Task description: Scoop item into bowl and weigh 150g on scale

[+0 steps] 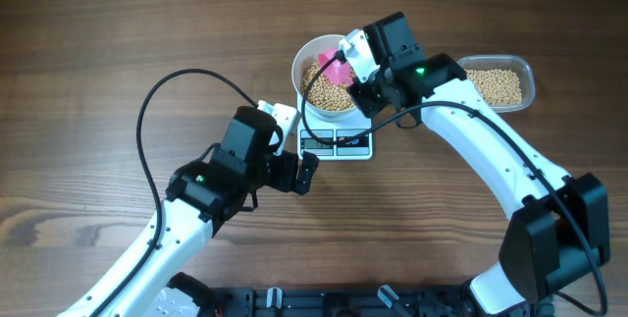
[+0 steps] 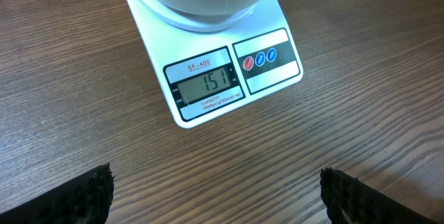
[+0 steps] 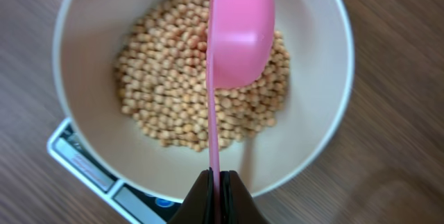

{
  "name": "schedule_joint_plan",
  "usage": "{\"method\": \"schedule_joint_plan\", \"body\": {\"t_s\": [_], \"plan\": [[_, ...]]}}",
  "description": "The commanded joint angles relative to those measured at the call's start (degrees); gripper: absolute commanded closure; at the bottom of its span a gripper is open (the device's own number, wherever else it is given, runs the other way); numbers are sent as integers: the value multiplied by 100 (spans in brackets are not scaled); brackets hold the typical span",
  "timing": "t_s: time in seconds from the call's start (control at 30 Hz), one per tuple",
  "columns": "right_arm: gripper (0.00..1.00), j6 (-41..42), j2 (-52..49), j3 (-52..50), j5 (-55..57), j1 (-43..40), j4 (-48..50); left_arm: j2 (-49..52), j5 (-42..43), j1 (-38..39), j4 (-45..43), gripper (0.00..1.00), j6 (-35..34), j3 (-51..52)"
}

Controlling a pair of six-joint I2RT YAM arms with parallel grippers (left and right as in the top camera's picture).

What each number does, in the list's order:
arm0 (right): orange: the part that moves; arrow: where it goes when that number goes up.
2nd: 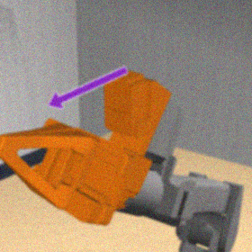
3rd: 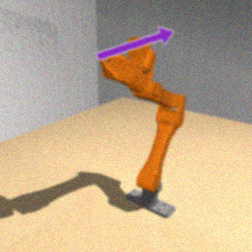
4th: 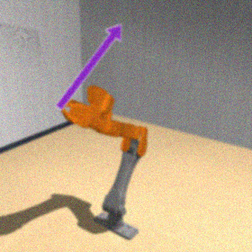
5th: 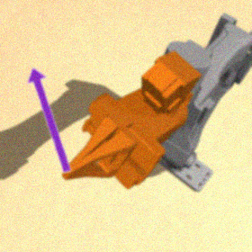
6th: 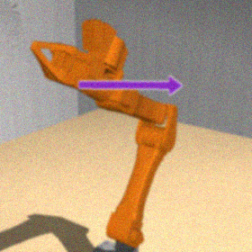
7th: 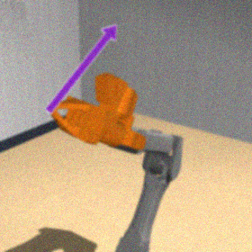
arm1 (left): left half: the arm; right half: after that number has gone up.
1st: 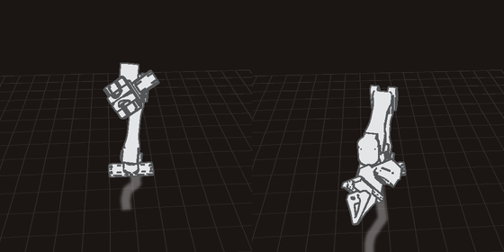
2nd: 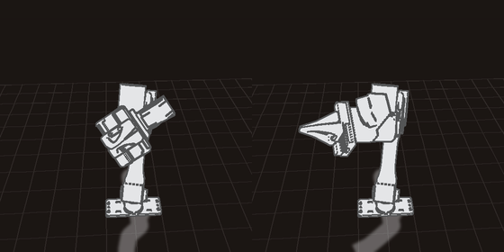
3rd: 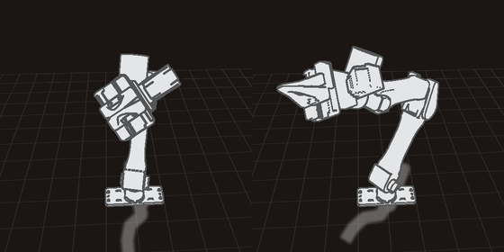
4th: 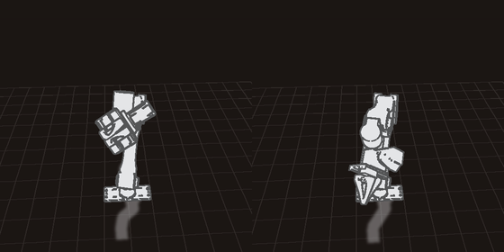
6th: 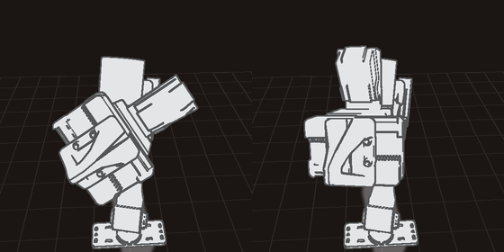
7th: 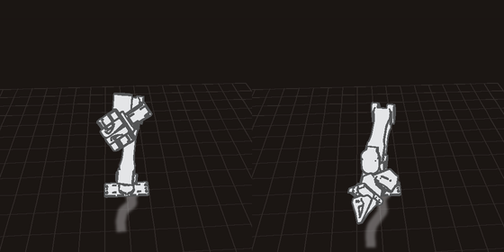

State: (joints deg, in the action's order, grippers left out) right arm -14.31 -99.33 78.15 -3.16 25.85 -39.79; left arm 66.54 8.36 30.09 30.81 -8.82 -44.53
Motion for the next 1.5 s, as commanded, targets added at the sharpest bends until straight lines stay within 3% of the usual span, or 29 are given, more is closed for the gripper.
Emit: {"method": "schedule_joint_plan", "body": {"t_s": [0.0, 0.9, 1.47], "plan": [[96, -90, -61, -26, 356, 24, 26, 28, -31, 35, -13, 0, 70, -111], [96, -42, -42, -13, -96, 339, -291, 26, -31, 35, -13, 0, 70, -111], [96, 79, 507, 63, 448, 332, -9, 28, -31, 35, -13, 0, 70, -111]]}}
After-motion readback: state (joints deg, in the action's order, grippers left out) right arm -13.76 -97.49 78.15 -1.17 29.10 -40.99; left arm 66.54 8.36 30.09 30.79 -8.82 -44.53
